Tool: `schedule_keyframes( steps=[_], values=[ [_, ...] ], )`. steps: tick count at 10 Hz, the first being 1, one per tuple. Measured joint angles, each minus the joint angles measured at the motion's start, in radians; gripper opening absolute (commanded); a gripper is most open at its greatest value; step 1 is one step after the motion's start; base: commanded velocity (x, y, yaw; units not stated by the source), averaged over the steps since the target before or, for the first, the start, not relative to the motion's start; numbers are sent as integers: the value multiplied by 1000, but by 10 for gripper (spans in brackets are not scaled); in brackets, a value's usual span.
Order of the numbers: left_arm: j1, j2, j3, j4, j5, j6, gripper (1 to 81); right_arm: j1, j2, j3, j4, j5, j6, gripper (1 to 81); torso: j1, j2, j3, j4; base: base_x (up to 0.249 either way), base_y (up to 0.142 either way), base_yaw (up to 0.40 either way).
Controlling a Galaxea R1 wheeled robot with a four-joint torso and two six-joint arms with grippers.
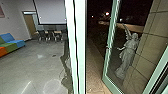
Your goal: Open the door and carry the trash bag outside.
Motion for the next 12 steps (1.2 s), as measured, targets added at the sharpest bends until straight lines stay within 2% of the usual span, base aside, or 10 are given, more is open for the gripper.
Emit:
schedule_keyframes(
  steps=[4, 12],
  values=[
    [1, 0, 0, 0, 2, 0, 10, 0, 0, 0, 0, -1, -1, 811, 0, 0, 0, 0, 0, 0, -159],
    [3, 0, 0, 0, 0, 0, 10, 0, 0, 0, 0, 1, -2, 811, 0, 0, 0, 0, 0, 0, 0]
  ],
)
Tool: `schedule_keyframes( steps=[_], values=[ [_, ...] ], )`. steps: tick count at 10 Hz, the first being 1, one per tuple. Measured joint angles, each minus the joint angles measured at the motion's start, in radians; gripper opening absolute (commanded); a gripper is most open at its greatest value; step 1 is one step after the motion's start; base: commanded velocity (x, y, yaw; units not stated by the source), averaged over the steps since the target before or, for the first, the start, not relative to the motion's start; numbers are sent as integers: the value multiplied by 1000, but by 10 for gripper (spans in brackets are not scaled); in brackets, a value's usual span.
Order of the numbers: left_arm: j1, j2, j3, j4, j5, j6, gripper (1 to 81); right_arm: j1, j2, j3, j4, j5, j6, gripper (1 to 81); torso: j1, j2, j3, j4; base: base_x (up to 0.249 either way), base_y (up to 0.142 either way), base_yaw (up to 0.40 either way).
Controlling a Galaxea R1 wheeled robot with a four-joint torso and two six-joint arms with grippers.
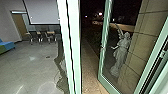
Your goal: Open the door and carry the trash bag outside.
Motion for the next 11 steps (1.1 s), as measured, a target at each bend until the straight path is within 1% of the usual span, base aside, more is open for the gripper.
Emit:
schedule_keyframes(
  steps=[4, 5, 7, 11],
  values=[
    [0, 0, -3, 0, 0, 0, 10, -4, 0, 0, 0, 0, 0, 811, 0, 0, 0, 0, 0, 0, 0],
    [0, 0, -3, 0, 0, 0, 10, -4, 0, 0, 0, 1, 0, 811, 0, 0, 0, 0, 0, -62, 0],
    [0, 3, -6, 0, 0, 0, 10, -4, 0, 0, 0, 1, 0, 811, 0, 0, 0, 0, 0, -89, 0],
    [0, -6, -11, 0, -2, 0, 10, -5, 11, 1, 2, 6, 6, 811, 0, 0, 0, 0, 0, -116, 0]
  ],
)
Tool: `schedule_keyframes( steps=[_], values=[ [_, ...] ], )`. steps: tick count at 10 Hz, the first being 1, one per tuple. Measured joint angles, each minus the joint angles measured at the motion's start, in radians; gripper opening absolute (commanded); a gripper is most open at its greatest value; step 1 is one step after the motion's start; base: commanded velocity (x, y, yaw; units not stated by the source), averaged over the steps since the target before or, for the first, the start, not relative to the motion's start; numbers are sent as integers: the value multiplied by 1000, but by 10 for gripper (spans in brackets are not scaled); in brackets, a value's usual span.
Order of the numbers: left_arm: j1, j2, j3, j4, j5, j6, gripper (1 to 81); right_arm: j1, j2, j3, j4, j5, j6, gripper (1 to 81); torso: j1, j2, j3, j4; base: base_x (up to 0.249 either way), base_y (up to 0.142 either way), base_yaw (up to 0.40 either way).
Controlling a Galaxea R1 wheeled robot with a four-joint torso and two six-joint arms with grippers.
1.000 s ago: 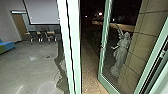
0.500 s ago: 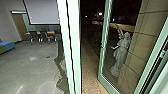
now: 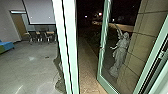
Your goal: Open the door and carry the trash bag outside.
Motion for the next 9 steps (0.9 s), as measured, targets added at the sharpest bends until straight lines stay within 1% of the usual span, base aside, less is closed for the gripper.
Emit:
schedule_keyframes(
  steps=[2, 3, 5, 9],
  values=[
    [-7, 24, 8, 0, -1, 0, 10, 4, -23, -5, -2, 0, -7, 811, 1, 0, 0, 0, 0, -129, 0],
    [-2, 16, 9, 0, 0, 0, 10, 0, -2, -2, 0, 0, 0, 811, 1, 0, 0, 0, 0, -131, 0],
    [0, 14, 5, 0, 0, 0, 10, 2, -16, 2, -3, 1, -7, 811, 1, 0, 0, 0, 0, -131, 0],
    [-2, 13, 4, 0, -1, 0, 10, 0, -9, 0, -2, 0, -6, 811, 1, 0, 0, 0, 0, -131, 0]
  ],
)
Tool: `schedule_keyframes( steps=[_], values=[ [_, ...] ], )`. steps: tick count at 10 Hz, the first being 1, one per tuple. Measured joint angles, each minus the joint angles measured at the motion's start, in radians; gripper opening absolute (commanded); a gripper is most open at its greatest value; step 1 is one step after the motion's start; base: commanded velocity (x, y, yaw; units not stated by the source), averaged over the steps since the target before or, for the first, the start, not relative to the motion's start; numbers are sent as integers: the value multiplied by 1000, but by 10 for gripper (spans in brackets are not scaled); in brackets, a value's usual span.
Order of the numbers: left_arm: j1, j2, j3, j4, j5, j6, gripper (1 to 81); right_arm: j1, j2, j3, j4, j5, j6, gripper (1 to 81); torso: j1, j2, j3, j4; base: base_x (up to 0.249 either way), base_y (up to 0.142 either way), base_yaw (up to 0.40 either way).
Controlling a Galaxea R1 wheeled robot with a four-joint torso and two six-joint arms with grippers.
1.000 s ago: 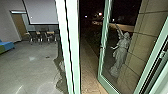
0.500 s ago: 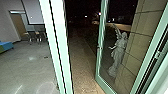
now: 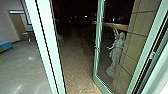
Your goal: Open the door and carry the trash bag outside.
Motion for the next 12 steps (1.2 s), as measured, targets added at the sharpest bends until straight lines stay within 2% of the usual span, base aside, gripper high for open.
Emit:
schedule_keyframes(
  steps=[8, 12],
  values=[
    [0, 3, 0, 0, 0, 0, 10, 0, -2, 0, 0, 0, -1, 811, 0, 0, 0, 0, 0, -123, 0],
    [0, 3, -1, 0, 0, 0, 10, 0, -1, 0, 0, 10, -1, 811, 0, 0, 0, 0, 0, -89, 0]
  ],
)
